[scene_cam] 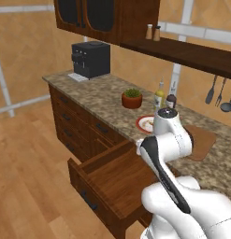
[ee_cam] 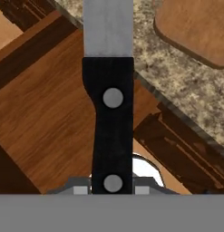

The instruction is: Pick up the knife from the drawer and place it on the cutting board. Then place the meat from the plate to the cutting board.

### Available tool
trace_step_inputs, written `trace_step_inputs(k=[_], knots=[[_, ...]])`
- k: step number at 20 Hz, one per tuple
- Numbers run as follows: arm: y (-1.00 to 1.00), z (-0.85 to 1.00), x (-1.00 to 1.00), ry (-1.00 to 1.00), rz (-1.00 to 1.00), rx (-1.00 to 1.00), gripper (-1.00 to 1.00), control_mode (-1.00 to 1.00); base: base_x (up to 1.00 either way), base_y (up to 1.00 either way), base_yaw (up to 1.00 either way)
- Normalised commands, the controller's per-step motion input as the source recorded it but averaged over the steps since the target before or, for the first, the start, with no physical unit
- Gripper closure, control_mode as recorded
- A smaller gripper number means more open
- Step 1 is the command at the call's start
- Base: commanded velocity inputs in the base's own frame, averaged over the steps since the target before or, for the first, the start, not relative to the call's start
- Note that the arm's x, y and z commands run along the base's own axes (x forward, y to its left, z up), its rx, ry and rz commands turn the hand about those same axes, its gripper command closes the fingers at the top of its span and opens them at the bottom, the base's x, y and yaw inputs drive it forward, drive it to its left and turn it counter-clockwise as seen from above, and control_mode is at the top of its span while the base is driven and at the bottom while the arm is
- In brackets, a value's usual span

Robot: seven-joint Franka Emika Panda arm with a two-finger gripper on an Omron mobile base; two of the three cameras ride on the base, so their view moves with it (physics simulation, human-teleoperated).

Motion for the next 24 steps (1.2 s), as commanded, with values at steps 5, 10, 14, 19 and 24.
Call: trace_step_inputs(k=[5, 10, 14, 19, 24], knots=[[-1.00, 0.99, 0.32, 0.00, -0.16, 0.00, 1.00, -1.00, 0.00, 0.00, 0.00], [-1.00, 0.12, 0.61, 0.11, -0.08, 0.00, 1.00, -1.00, 0.00, 0.00, 0.00], [-1.00, -0.61, 0.84, 0.13, 0.00, 0.00, 1.00, -1.00, 0.00, 0.00, 0.00], [-0.97, -0.89, 0.46, 0.02, 0.00, 0.00, 1.00, -1.00, 0.00, 0.00, 0.00], [-0.87, -0.74, 0.49, 0.00, 0.00, 0.00, 1.00, -1.00, 0.00, 0.00, 0.00]])
